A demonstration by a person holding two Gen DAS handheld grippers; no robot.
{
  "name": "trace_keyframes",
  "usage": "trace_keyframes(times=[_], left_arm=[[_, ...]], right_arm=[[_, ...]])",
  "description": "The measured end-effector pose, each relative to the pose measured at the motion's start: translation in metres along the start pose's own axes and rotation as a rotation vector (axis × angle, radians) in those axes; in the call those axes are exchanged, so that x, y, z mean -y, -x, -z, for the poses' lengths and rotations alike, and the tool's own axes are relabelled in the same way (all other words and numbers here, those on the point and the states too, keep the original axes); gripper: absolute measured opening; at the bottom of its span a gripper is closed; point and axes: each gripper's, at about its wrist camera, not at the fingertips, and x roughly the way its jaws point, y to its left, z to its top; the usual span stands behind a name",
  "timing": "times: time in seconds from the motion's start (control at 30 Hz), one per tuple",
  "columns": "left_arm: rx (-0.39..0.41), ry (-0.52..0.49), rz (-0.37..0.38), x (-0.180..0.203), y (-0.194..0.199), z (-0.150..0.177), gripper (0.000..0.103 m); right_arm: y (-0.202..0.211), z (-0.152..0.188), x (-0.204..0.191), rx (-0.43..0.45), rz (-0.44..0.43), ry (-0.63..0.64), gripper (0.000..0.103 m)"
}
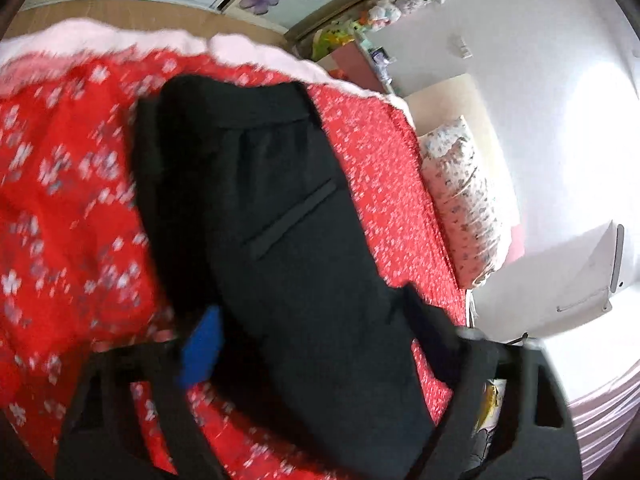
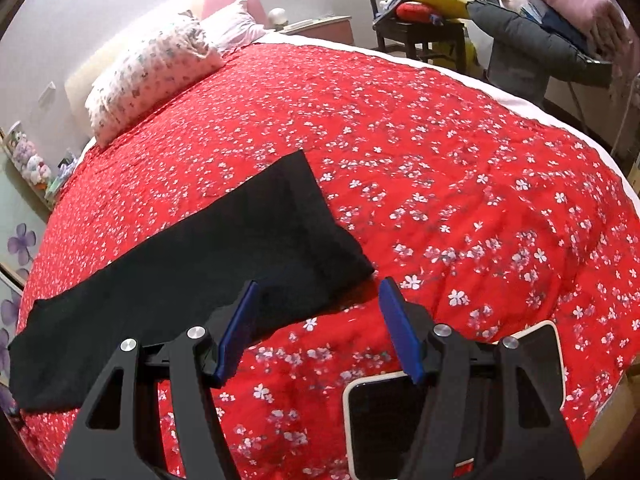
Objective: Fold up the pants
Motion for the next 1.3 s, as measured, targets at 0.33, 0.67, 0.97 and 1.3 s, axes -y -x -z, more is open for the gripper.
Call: trace_keyframes(times=[0.33, 0.67, 0.97, 1.3], left_arm=[[0.027, -0.081, -0.116, -0.022, 0.006, 0.006, 0.010], [0.293, -0.268, -0.152, -0.004, 0.059, 0.043, 0.076], [0.236, -0.633, -0.013, 0.067, 0.029, 0.111, 0.092], [0.087, -0.635, 0.006, 0.061, -0.021, 0.121, 0.094]], right_arm=[[0.002, 0.007, -0.028, 0.025, -0.045, 0.066, 0.064], [0.006, 0.009, -0.161, 0.035, -0.375, 0.344, 0.064], [-0.052, 0.054, -0.399, -0.125, -0.591, 0.870, 0.062], [-0.121, 0.085, -0.468, -0.332, -0.560, 1.032, 0.060]])
